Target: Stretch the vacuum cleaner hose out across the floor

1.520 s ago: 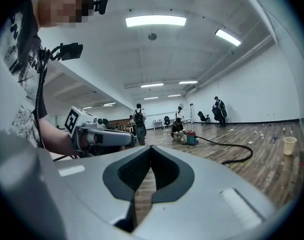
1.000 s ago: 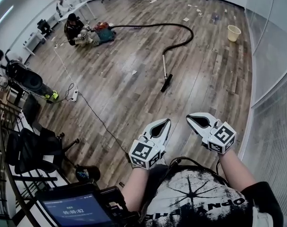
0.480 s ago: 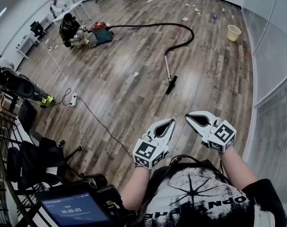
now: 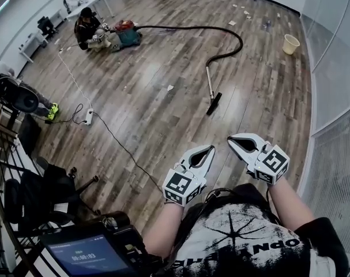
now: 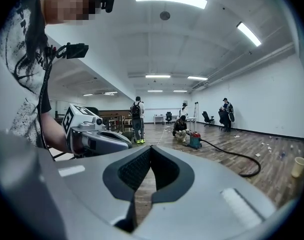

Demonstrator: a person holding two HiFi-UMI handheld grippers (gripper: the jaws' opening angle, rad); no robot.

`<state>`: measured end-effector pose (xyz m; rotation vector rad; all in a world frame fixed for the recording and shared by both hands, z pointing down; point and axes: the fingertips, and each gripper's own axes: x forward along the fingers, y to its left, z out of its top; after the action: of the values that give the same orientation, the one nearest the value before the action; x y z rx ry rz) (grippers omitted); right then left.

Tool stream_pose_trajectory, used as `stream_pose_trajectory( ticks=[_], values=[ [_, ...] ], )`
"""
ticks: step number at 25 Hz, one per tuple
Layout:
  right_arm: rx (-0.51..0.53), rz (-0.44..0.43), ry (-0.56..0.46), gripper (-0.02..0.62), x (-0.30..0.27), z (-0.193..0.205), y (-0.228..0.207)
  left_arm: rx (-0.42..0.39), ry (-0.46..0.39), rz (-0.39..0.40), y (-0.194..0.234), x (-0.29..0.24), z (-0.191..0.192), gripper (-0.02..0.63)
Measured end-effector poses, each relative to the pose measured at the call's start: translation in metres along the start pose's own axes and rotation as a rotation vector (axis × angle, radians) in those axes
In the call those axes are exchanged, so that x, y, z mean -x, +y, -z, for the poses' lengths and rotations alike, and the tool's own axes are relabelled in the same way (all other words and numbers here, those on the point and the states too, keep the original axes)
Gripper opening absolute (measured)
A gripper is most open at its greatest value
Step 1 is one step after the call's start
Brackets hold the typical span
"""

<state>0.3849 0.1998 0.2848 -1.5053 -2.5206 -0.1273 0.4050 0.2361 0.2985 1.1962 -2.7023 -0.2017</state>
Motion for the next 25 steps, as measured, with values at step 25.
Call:
stream_pose_trajectory(
  ticks=[25],
  values=[
    [-0.044, -0.144, -0.023, 0.005, -0.103, -0.028, -0.206, 0.046, 0.000, -0.209, 0.167, -0.130, -0.054, 0.000]
  ],
)
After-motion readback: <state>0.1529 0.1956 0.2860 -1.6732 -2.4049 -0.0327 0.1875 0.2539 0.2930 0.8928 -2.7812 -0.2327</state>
